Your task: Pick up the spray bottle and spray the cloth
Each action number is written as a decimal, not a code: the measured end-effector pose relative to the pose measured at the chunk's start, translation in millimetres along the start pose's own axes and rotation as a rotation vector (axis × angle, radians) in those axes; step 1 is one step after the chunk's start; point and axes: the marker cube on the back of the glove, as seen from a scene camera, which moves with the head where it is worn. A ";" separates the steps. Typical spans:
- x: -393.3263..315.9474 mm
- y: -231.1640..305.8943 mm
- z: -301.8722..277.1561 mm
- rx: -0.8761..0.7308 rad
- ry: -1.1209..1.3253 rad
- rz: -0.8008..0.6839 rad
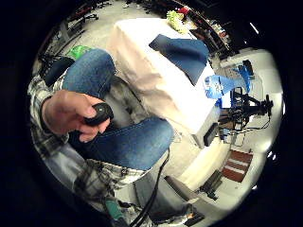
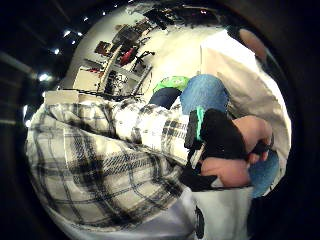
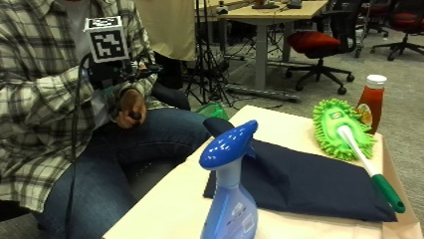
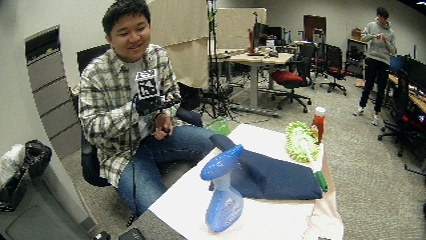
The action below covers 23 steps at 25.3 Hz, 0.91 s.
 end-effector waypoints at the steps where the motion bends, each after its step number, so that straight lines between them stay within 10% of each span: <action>1: -0.2 0.0 0.2 0.000 0.000 0.000; 23: 56.3 11.4 2.7 0.013 -0.058 0.231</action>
